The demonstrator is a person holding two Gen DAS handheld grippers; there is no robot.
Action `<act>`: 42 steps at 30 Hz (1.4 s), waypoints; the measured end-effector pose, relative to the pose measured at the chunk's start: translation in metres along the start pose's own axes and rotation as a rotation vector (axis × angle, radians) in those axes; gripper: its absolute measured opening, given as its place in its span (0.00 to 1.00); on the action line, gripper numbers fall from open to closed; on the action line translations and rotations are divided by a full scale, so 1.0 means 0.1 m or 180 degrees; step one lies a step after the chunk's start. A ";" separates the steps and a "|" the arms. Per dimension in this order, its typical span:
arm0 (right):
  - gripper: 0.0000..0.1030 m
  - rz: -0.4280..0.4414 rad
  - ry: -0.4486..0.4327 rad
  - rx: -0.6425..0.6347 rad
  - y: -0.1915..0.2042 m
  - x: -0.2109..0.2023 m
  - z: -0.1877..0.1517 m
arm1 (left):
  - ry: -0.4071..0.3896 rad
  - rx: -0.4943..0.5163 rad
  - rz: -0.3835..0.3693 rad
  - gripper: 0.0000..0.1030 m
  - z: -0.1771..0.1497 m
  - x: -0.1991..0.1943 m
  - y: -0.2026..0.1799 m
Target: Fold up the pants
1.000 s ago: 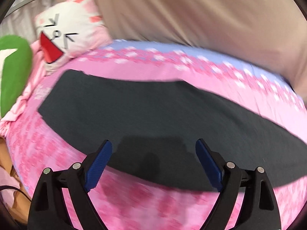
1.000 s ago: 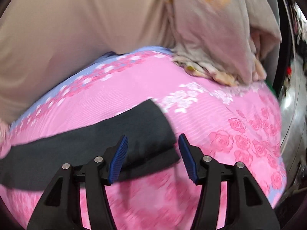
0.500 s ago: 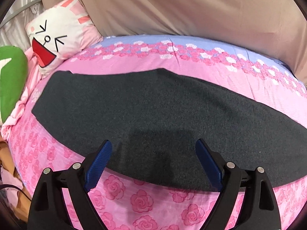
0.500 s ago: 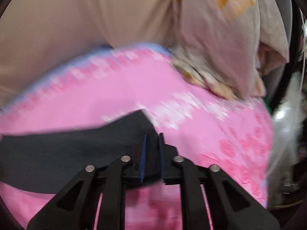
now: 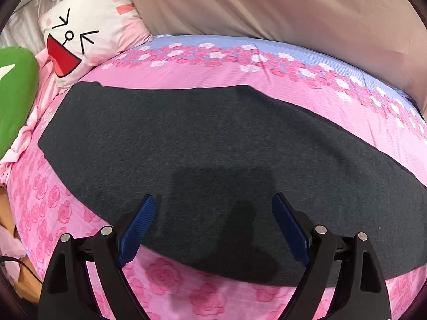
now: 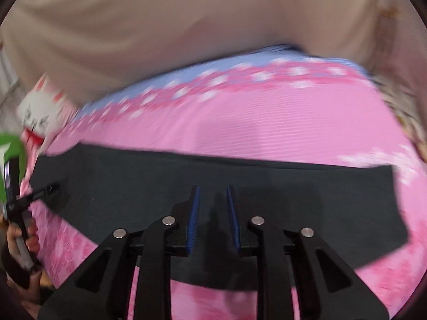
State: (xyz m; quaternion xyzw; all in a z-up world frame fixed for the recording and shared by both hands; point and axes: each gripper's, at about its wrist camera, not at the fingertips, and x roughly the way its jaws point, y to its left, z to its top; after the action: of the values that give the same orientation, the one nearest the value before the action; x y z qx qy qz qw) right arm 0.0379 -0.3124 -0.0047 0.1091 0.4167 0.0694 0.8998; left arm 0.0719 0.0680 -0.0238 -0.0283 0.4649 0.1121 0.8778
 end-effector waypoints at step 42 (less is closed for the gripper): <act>0.40 -0.1368 -0.0643 0.1064 -1.12 -0.82 -0.83 | -0.0158 0.0681 -0.0153 0.84 -0.32 -0.41 -0.77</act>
State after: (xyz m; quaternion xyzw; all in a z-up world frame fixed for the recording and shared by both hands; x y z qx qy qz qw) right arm -0.0744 -0.4267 -0.0246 0.1715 0.3442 -0.2037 0.9003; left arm 0.0410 -0.0186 -0.0128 0.0572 0.4516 0.0415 0.8894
